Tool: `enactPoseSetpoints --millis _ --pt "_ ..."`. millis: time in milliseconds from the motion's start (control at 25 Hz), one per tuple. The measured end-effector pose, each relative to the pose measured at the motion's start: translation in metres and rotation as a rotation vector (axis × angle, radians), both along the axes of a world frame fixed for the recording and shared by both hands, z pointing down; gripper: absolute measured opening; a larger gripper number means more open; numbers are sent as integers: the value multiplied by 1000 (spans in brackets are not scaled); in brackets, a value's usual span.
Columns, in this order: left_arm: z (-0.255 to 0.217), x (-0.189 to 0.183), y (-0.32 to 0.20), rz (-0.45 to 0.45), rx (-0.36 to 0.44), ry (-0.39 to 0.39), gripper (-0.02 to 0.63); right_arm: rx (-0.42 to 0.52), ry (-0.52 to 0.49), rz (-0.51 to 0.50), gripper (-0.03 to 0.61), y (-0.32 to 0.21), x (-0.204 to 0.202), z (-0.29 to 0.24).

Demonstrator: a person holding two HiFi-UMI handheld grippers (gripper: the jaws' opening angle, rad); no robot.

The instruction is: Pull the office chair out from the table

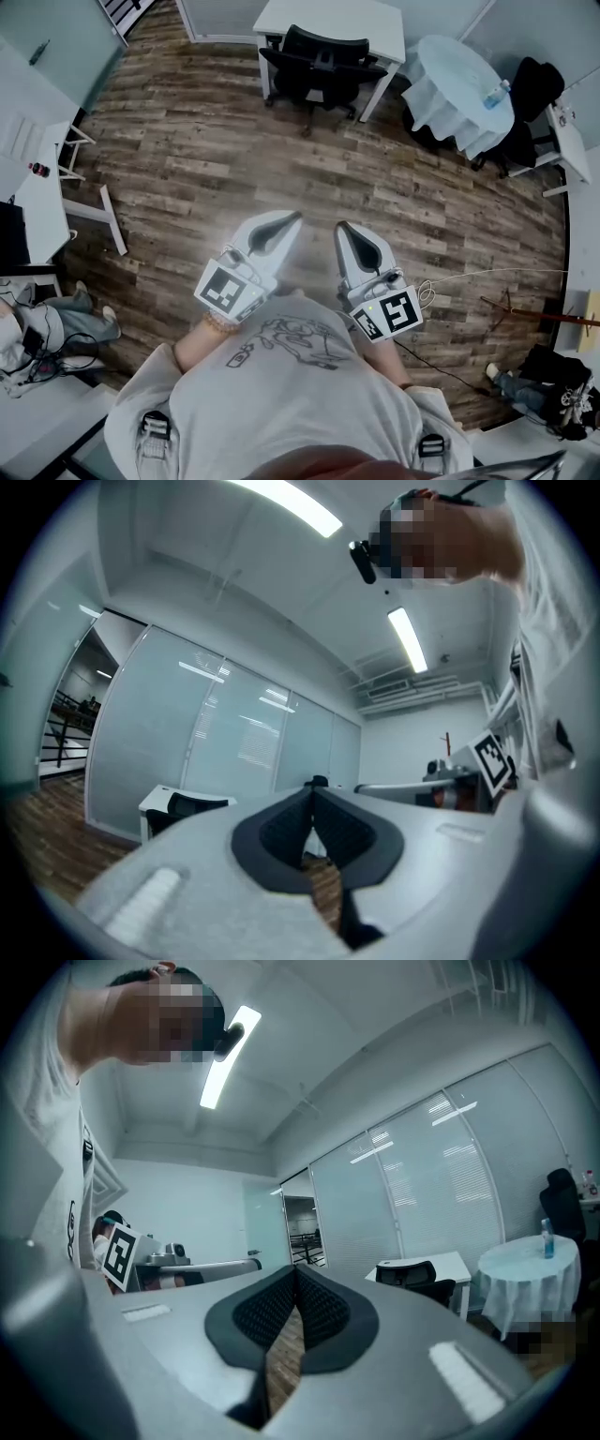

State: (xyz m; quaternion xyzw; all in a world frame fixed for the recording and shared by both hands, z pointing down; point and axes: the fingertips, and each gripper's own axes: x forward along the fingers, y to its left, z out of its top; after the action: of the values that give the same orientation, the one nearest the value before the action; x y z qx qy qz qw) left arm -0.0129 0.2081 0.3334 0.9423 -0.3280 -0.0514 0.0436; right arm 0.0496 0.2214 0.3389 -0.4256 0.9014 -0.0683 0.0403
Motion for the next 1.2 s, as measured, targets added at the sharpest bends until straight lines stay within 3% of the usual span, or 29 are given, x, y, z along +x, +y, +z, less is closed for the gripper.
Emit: enactPoseSetpoints --millis 840,1200 --pt "5 -89 -95 74 -34 -12 5 7 53 59 6 -96 -100 -9" --pt "14 -90 -137 59 -51 -26 5 -7 60 69 6 -135 -93 3"
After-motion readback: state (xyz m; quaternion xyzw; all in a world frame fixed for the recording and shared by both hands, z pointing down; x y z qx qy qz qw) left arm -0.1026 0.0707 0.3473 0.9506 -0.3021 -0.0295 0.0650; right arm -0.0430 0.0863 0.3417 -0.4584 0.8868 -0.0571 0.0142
